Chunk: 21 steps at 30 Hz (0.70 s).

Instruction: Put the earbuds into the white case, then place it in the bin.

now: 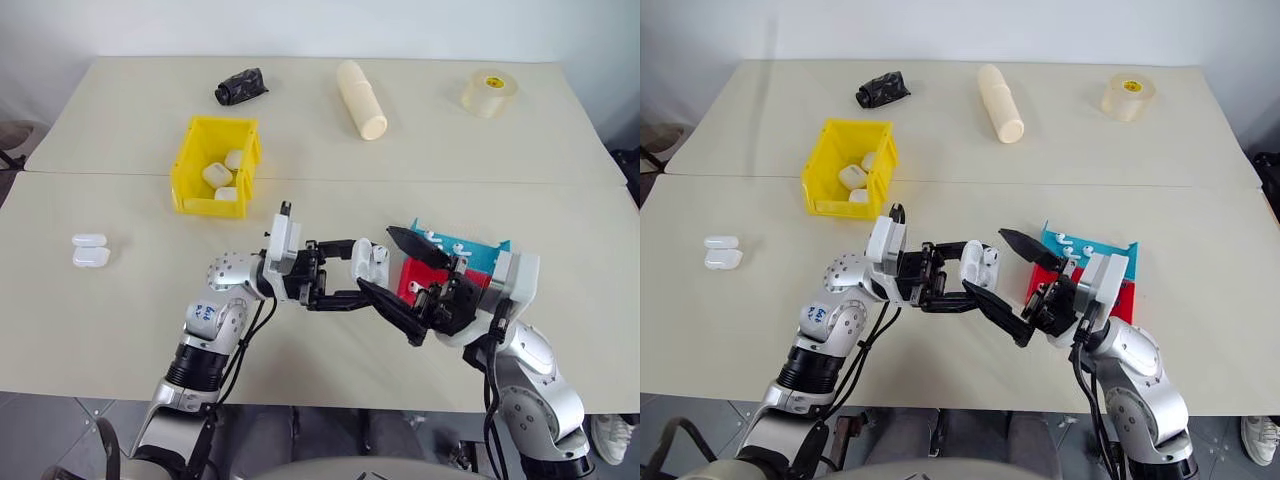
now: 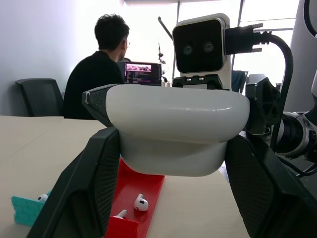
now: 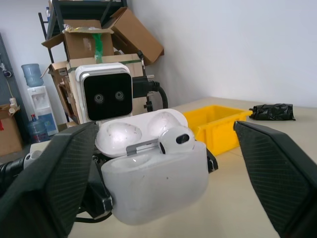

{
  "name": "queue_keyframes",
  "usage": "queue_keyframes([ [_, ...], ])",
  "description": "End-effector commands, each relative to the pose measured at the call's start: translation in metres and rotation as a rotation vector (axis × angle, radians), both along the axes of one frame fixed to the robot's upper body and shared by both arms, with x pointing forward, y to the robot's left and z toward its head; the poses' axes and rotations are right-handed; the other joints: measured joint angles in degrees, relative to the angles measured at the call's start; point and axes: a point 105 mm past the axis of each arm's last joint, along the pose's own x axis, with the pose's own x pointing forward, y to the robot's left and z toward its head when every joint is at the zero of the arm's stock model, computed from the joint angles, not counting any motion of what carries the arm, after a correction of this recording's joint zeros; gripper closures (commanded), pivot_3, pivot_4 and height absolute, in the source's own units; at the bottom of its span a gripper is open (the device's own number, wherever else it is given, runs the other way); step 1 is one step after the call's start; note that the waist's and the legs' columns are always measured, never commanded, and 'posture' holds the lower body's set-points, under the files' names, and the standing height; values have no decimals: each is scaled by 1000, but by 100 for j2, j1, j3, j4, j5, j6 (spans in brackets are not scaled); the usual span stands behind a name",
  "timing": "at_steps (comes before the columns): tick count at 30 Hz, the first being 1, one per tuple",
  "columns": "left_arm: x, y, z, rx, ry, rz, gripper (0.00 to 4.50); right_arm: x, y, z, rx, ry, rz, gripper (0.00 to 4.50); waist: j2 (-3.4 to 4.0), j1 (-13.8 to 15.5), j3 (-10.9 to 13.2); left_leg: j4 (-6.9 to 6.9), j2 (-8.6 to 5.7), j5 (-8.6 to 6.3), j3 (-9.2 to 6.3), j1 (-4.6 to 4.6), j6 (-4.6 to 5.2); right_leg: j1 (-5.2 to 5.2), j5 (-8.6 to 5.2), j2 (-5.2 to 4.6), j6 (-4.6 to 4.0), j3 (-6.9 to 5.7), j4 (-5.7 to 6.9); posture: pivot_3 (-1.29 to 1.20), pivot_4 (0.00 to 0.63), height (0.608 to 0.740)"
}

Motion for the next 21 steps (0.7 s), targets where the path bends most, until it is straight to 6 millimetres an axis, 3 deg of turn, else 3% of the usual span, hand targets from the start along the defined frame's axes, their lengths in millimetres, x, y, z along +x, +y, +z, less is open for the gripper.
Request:
queue_keyframes([
  [1,-7,0,14,-33,-77,-11,1580,-2,-20,1,-72,-12,-53,50,0,8,0,0,0,0,0,0,0,0,0,-1,0,0,0,0,150,740],
  [8,-5,16,-6,76,-95,50,1580,-13,-94,-5,-300,-1,-232,50,-1,25,0,-3,-5,-1,3,1,2,8,0,-1,0,0,-10,0,150,740],
  [16,-5,19,-14,118,-115,110,1580,-27,-189,-29,-547,131,-423,50,-2,21,1,-18,-3,-1,14,19,3,18,0,2,0,8,-13,0,150,740],
  [18,-5,18,-15,115,-119,126,1580,-27,-200,-33,-600,145,-432,50,-1,20,0,-19,-3,0,16,21,3,18,0,2,0,11,-13,0,150,740],
  [21,-6,17,-15,109,-115,135,1580,-19,-199,-29,-629,151,-410,50,2,-2,-1,-23,0,0,22,24,3,16,0,4,0,16,-13,0,150,740],
])
